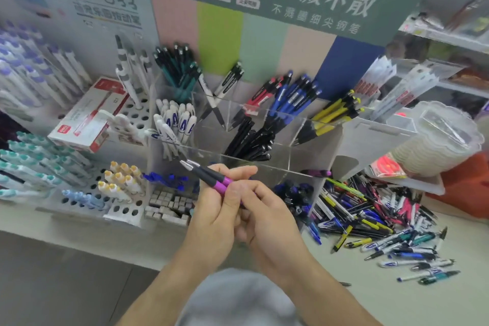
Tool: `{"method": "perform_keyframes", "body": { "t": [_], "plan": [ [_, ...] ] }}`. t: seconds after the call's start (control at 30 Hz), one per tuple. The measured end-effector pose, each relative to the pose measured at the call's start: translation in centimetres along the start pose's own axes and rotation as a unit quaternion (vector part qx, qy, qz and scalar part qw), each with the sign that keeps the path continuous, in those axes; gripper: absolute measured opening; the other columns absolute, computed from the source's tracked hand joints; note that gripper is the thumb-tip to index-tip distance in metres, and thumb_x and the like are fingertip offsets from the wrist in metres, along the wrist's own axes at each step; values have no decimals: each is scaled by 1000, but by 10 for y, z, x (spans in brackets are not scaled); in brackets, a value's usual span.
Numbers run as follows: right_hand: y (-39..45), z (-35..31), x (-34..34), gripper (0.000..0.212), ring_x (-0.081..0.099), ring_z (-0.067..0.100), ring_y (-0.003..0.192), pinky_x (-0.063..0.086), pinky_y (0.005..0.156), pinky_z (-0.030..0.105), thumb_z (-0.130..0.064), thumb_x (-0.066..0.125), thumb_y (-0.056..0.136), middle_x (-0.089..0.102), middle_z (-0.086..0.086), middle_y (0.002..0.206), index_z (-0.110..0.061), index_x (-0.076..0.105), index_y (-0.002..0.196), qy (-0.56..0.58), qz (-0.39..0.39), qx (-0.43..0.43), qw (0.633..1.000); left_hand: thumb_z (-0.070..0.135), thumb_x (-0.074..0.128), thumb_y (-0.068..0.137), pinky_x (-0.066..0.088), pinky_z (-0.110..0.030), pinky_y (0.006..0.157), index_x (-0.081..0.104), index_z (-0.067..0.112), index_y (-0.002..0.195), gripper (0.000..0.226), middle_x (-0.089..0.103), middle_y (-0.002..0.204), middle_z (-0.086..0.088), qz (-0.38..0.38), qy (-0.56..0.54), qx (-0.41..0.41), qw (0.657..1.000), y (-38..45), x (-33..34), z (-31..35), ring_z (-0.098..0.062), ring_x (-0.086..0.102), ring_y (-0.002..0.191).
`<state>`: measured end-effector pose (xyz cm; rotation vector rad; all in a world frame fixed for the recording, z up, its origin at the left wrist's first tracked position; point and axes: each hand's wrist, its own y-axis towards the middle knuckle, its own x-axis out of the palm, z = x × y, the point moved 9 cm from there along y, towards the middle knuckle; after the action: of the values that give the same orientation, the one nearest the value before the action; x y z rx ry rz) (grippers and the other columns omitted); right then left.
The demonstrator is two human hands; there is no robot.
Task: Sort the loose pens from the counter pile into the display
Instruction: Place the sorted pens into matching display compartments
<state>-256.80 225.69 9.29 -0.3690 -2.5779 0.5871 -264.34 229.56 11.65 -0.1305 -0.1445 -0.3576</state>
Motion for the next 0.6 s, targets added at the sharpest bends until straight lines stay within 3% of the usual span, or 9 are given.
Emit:
{"method": "perform_keyframes", "body": {
  "t": [0.07, 0.13, 0.2, 0.23, 0.3, 0.37, 0.43, 0.53, 0.6],
  "plan": [
    [-5, -21, -14, 19, 47, 16, 51, 42, 48, 22, -21, 61, 96, 55, 12, 65, -5, 68, 102, 22, 10, -43, 999, 22, 52, 97, 48, -17, 49, 59, 5, 113, 25, 72, 91, 0, 36, -14, 29, 999, 6, -4, 18, -7, 61, 54],
    [-12, -44, -32, 23, 51, 18, 55, 47, 55, 23, -25, 70, 83, 61, 12, 68, -11, 74, 101, -7, 28, -92, 995, 30, 64, 89, 51, -16, 59, 64, 8, 102, 26, 72, 88, 1, 65, 43, 91, 993, 12, -11, 40, -7, 65, 63],
    [-20, -64, -51, 22, 56, 19, 59, 50, 62, 24, -25, 74, 77, 67, 12, 72, -18, 77, 98, -52, 44, -136, 988, 29, 70, 83, 52, -18, 60, 65, 10, 94, 23, 71, 78, 0, 48, 73, 103, 991, 16, -5, 48, -10, 66, 63],
    [-24, -75, -59, 22, 58, 19, 60, 52, 64, 24, -24, 74, 77, 69, 12, 74, -19, 78, 98, -70, 54, -161, 983, 28, 71, 82, 52, -18, 61, 65, 11, 95, 22, 71, 78, -1, 27, 72, 98, 992, 17, 2, 49, -10, 68, 66],
    [-37, -103, -80, 18, 62, 20, 62, 55, 65, 24, -18, 74, 79, 71, 12, 75, -18, 78, 96, -99, 105, -223, 964, 31, 74, 86, 53, -20, 75, 63, 17, 107, 28, 71, 95, 1, 23, 111, 120, 986, 22, 8, 49, -11, 69, 88],
    [-55, -134, -104, 13, 64, 19, 63, 57, 65, 24, -8, 74, 85, 72, 12, 78, -17, 77, 94, -147, 185, -300, 924, 31, 78, 85, 45, -26, 98, 56, 20, 125, 47, 59, 122, 3, 50, 270, 196, 941, 29, 12, 51, -16, 57, 116],
    [-71, -162, -121, 19, 67, 16, 69, 57, 70, 24, -3, 74, 87, 72, 7, 83, -21, 76, 94, -254, 264, -369, 854, 32, 75, 86, 36, -35, 111, 48, 19, 139, 62, 45, 139, -2, 36, 397, 257, 881, 42, 25, 42, -20, 41, 131],
    [-59, -173, -115, 22, 65, 6, 79, 48, 75, 11, -2, 75, 84, 68, -4, 87, -23, 76, 91, -446, 279, -398, 752, 29, 55, 99, 35, -49, 112, 42, 20, 147, 51, 35, 146, -10, -9, 451, 282, 847, 60, 48, 21, -28, 34, 132],
    [-36, -163, -103, 17, 60, 4, 77, 42, 72, 6, -5, 75, 83, 60, -5, 88, -18, 77, 92, -525, 246, -384, 719, 24, 44, 103, 35, -51, 110, 45, 15, 146, 44, 33, 143, -11, -4, 449, 299, 842, 66, 55, 15, -29, 35, 129]
  ]
}}
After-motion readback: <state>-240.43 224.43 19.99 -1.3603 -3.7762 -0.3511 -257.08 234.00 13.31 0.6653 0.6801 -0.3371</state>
